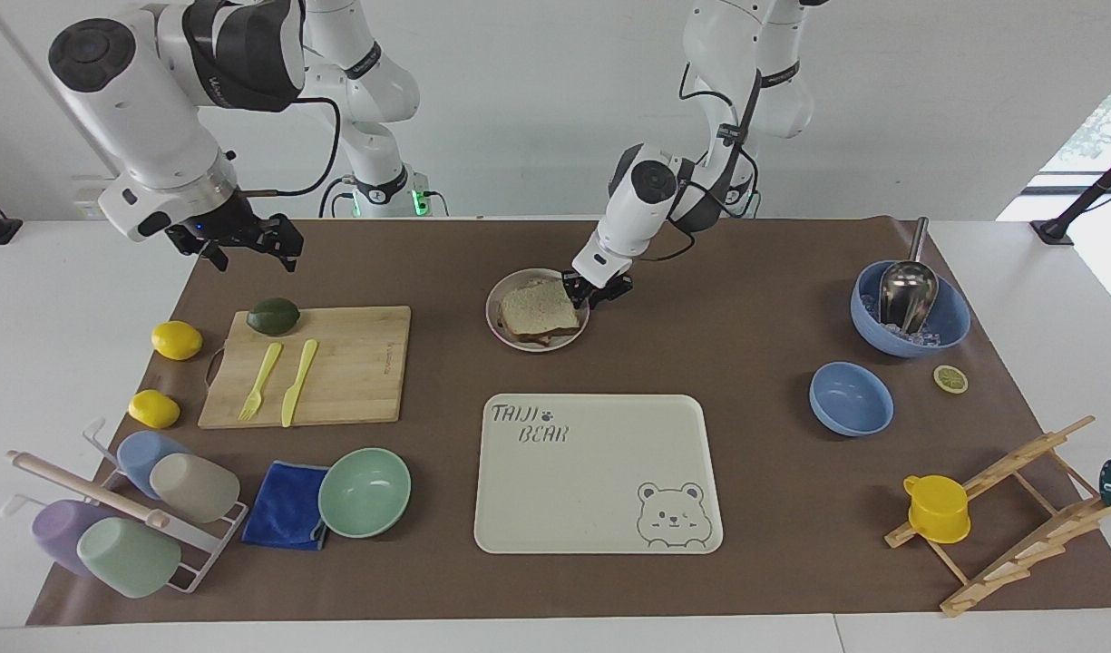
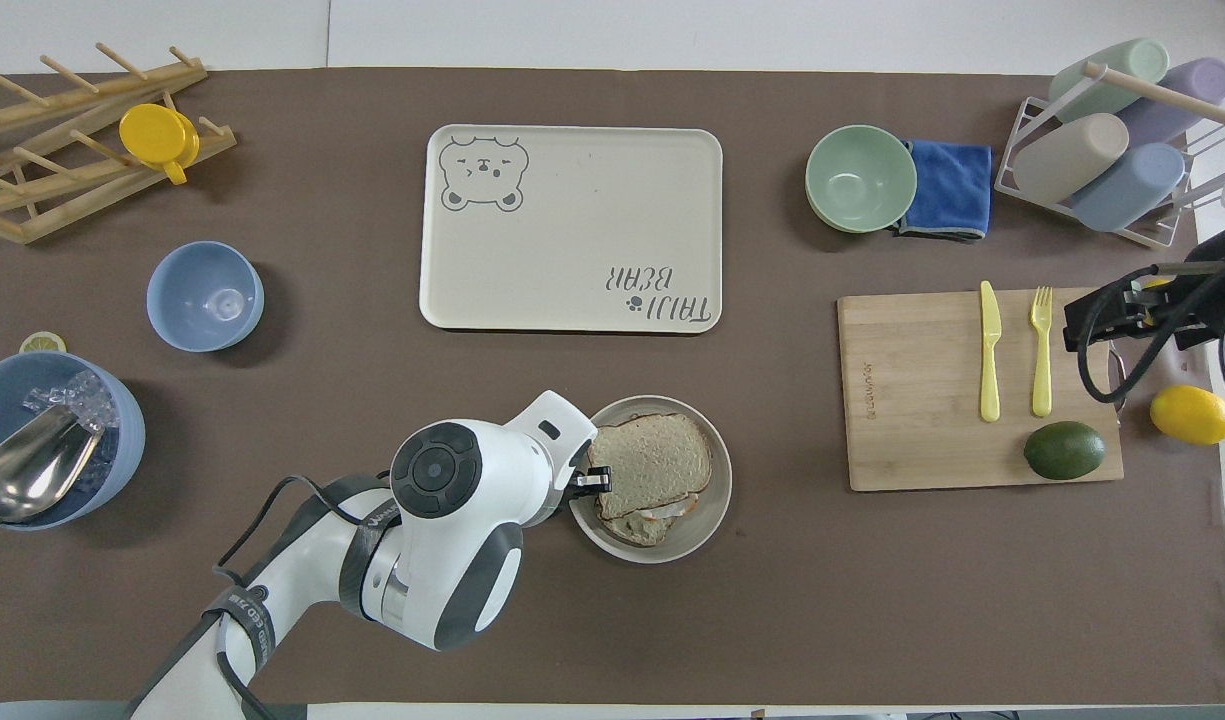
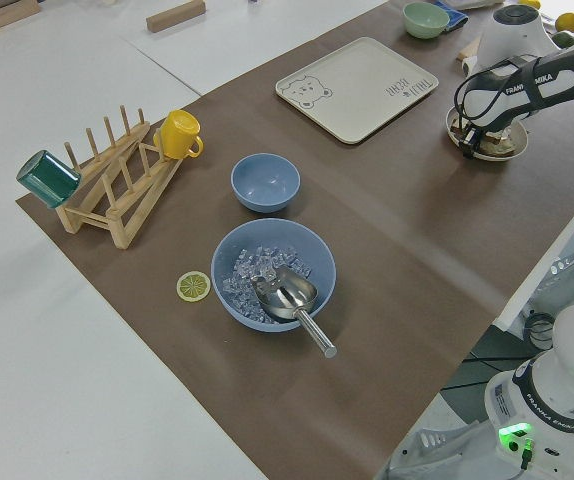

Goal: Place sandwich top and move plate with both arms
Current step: 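Grasp the grey plate rim with the left gripper, then lift and carry the plate with the left gripper onto the bear tray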

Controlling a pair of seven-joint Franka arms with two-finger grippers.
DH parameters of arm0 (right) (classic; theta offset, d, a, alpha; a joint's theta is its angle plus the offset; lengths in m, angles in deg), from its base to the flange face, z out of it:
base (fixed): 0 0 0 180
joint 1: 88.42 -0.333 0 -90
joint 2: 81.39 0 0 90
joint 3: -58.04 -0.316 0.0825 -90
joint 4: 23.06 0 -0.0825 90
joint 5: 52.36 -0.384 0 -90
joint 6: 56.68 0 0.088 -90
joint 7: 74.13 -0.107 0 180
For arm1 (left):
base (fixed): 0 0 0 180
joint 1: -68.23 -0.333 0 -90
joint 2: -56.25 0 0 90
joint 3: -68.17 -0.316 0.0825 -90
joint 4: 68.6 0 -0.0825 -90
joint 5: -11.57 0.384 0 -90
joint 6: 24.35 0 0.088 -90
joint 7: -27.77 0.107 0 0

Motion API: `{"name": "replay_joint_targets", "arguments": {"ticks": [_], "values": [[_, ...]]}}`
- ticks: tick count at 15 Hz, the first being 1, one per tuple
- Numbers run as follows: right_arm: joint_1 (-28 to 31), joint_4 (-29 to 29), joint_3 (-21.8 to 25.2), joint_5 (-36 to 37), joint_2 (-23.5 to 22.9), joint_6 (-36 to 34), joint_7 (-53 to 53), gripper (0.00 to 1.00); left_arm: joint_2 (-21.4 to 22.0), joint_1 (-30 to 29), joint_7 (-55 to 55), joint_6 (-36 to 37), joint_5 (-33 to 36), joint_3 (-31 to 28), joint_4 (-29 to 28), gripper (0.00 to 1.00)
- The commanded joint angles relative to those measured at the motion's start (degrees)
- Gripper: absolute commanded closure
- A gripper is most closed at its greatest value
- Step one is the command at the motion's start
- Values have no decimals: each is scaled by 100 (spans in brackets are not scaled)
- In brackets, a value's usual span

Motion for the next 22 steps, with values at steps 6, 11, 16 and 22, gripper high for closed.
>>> {"name": "replay_joint_targets", "arguments": {"ticks": [6,11,16,22], "values": [[63,-88,-43,22,111,-46,109,0,14,67,-35,-123,-113,-78,-78,100],[63,-88,-43,22,111,-46,109,0,14,-47,-26,-79,-113,-78,-52,100],[63,-88,-35,22,111,-46,109,0,128,-275,18,334,-113,-87,132,100],[63,-88,-43,22,111,-46,109,0,85,-969,70,1432,-113,-104,1106,100]]}}
